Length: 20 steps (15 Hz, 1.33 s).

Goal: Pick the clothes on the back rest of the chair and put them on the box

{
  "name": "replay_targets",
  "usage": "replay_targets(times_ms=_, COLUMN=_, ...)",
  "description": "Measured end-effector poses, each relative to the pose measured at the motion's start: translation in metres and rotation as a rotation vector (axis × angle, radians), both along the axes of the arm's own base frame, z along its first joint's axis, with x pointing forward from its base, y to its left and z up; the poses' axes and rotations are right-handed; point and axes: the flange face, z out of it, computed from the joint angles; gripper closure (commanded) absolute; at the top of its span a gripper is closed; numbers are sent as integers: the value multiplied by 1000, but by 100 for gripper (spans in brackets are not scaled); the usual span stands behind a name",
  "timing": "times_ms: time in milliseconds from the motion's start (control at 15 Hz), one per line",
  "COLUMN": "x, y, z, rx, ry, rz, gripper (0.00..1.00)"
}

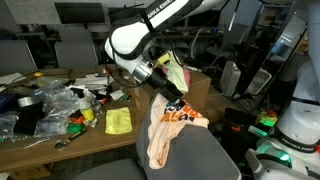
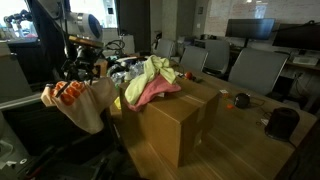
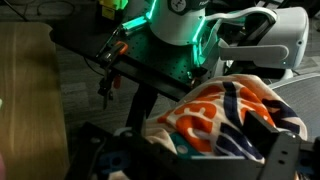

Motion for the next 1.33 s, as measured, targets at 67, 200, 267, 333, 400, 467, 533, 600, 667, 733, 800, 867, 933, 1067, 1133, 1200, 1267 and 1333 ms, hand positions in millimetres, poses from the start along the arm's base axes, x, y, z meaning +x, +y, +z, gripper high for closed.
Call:
replay_targets(times_ms=67, x=1, y=0, z=0, rx=2, ry=3, rz=-1, gripper=0)
replay_targets(times_ms=200, x=2, y=1, z=1, rx=5, ry=7, rz=0, gripper=0)
replay_targets(times_ms=267, x=3, y=1, z=1, rx=6, ry=8, rz=0, gripper=0)
replay_targets(times_ms=333, x=3, y=1, z=1, rx=8, ry=9, rz=1, gripper=0)
replay_targets(times_ms=400, x=4, y=1, z=1, rx=9, ry=8, rz=2, gripper=0)
replay_targets(times_ms=467, x=5, y=1, z=0, rx=11, ry=9, rz=2, gripper=0)
replay_targets(times_ms=533, x=5, y=1, z=-1, rx=13, ry=10, rz=1, gripper=0)
replay_targets(times_ms=600, x=5, y=1, z=-2, rx=15, ry=12, rz=-1, gripper=0)
replay_targets(times_ms=667, x=6, y=1, z=-4, rx=19, ry=14, rz=-4, gripper=0)
replay_targets(times_ms=733, x=6, y=1, z=-5, rx=22, ry=16, rz=-9, gripper=0)
replay_targets(times_ms=800, x=6, y=0, z=-6, rx=25, ry=18, rz=-13, gripper=0)
replay_targets(times_ms=867, x=6, y=0, z=-6, rx=27, ry=19, rz=-17, gripper=0)
replay_targets(times_ms=933, x=7, y=-1, z=-6, rx=29, ry=19, rz=-20, gripper=20)
replay_targets(times_ms=1067, x=7, y=-2, z=-5, rx=30, ry=18, rz=-23, gripper=33)
replay_targets(times_ms=1133, x=8, y=-3, z=-5, rx=30, ry=17, rz=-24, gripper=41)
replay_targets(times_ms=1200, x=8, y=-3, z=-5, rx=31, ry=16, rz=-25, gripper=51)
replay_targets(times_ms=1267, x=9, y=-4, z=-4, rx=31, ry=15, rz=-27, gripper=58)
replay_targets(times_ms=1333, x=9, y=-5, z=-4, rx=31, ry=14, rz=-29, gripper=64)
